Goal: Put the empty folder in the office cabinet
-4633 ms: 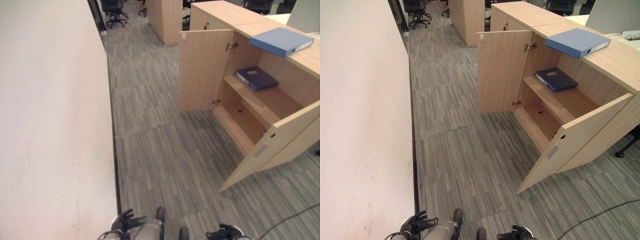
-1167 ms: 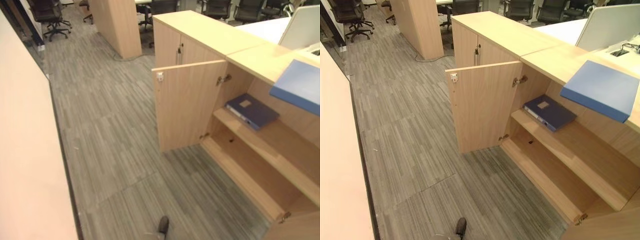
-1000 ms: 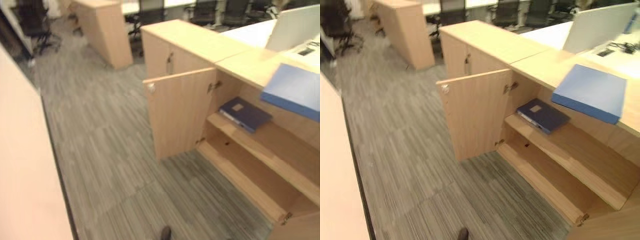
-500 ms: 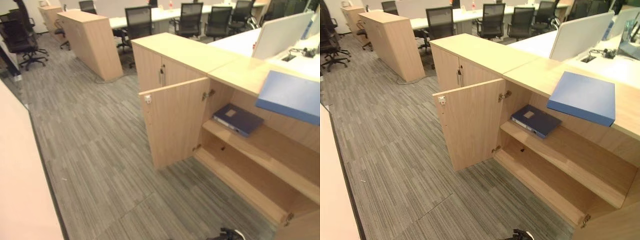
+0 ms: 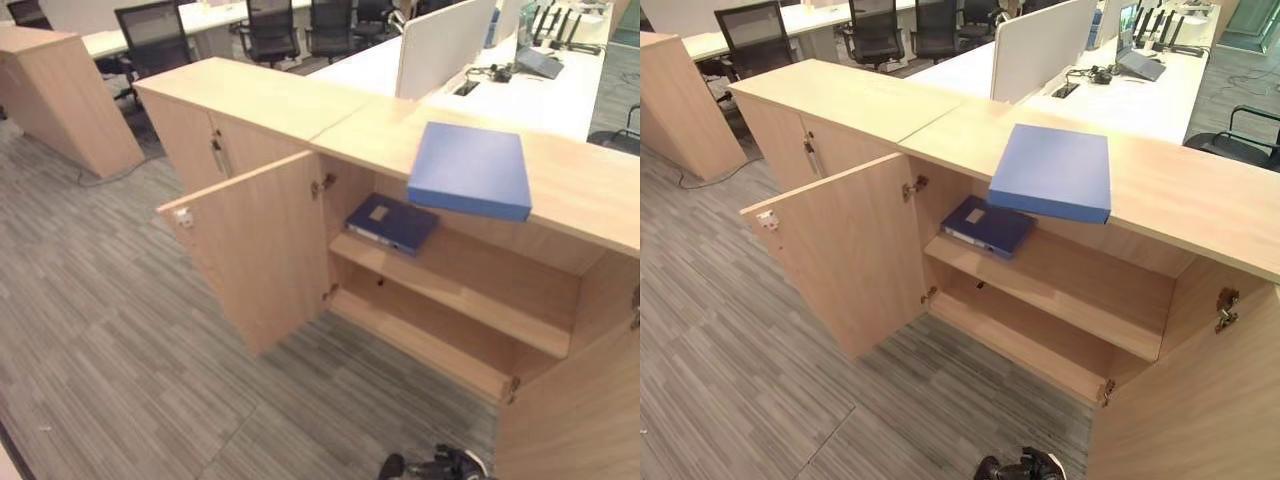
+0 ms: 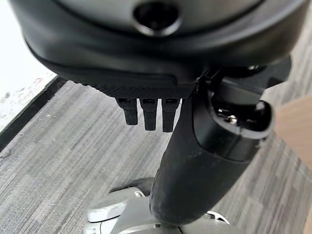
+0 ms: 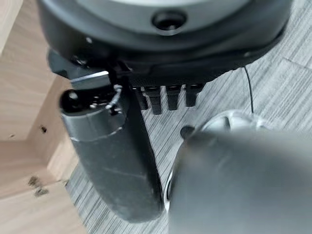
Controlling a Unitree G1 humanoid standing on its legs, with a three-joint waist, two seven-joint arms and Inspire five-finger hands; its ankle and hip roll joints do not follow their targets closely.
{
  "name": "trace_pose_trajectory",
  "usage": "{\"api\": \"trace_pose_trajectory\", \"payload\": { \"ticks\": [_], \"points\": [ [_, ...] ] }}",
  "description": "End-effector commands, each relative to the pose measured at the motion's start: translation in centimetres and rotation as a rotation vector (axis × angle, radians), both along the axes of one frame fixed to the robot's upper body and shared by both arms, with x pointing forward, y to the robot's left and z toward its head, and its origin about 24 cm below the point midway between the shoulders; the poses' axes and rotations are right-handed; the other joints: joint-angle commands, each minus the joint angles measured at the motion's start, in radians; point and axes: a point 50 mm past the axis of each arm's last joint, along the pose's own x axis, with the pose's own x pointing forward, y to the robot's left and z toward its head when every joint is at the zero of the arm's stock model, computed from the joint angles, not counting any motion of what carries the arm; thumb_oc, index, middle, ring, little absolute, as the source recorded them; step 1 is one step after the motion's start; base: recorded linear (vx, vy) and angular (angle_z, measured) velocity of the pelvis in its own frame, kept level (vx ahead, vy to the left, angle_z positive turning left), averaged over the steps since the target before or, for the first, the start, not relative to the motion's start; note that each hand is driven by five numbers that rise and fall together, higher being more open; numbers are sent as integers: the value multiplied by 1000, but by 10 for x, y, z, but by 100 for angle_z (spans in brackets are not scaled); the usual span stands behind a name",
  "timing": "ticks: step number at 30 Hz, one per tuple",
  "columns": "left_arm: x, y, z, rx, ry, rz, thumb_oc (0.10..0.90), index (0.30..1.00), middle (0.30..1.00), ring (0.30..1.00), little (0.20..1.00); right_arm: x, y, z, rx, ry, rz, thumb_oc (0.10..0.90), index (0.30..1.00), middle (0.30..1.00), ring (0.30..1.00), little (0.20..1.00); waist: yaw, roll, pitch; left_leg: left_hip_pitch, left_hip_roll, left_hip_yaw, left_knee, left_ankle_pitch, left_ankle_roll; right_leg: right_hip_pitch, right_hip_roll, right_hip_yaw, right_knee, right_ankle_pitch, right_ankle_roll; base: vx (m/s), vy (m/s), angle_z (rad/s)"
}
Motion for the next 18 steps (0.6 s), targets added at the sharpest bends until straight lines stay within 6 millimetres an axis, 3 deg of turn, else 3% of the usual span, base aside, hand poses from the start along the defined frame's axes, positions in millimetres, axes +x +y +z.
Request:
{"api": "trace_pose_trajectory", "payload": {
  "ticks": [1, 4, 8, 9, 11, 13, 14, 16, 18],
  "points": [
    [39, -15, 3, -30, -123, -31, 800, 900, 900, 900, 900, -22, -10, -3, -43, 65, -29, 800, 900, 900, 900, 900, -15, -9, 2, 43, -35, -42, -47, -27, 11, -5, -9, 88, -19, 60, 78, 268, -242, -13],
    [52, -17, 6, -28, -161, -61, 800, 900, 900, 900, 900, -27, -12, -4, -47, 74, -51, 800, 900, 900, 900, 900, -36, -20, -6, 72, 6, -9, -33, -35, -17, 10, 28, 109, -11, 23, 57, 217, -199, -12],
    [60, -20, 8, -33, -194, -70, 800, 900, 900, 900, 900, -27, -13, -4, -46, 69, -58, 800, 900, 900, 900, 900, -37, -28, -8, 64, 29, 14, 76, -47, -32, 41, 61, 140, -28, 3, 36, 153, -140, -37],
    [61, -23, 8, -38, -206, -73, 800, 900, 900, 900, 900, -28, -14, -3, -53, 72, -52, 800, 900, 900, 900, 900, -33, -29, -9, 55, 41, 4, 142, -16, -42, 66, 88, 168, -40, -17, 19, 135, -102, -39],
    [63, -24, 8, -41, -215, -74, 800, 900, 900, 900, 900, -29, -15, -3, -56, 73, -53, 800, 900, 900, 900, 900, -31, -28, -8, 45, 41, -9, 154, 1, -42, 75, 93, 179, -46, -27, 13, 103, -70, -48],
    [67, -26, 9, -43, -231, -94, 800, 900, 900, 900, 900, -29, -17, -3, -64, 75, -50, 800, 900, 900, 900, 900, -28, -33, -8, 22, 39, -42, 140, 22, -39, 94, 97, 196, -63, -38, 6, 46, -25, -41],
    [72, -28, 12, -55, -262, -105, 800, 900, 900, 900, 900, -30, -20, -2, -71, 78, -51, 800, 900, 900, 900, 900, -21, -57, -10, -38, 27, -83, 127, 44, -29, 100, 79, 208, -81, -31, -2, 32, -24, -11],
    [76, -30, 13, -68, -289, -99, 800, 900, 900, 900, 900, -31, -23, -2, -77, 80, -56, 800, 900, 900, 900, 900, -16, -68, -7, -77, 23, -118, 124, 46, -27, 108, 71, 220, -84, -33, -1, 43, -22, -31],
    [89, -32, 22, -121, -387, -55, 800, 900, 900, 900, 900, -28, -28, 0, -90, 68, -68, 800, 900, 900, 900, 900, 11, -77, 21, -167, 6, -239, 93, 108, -31, 132, 74, 276, -82, -34, -7, 37, -1, -39]
  ]
}}
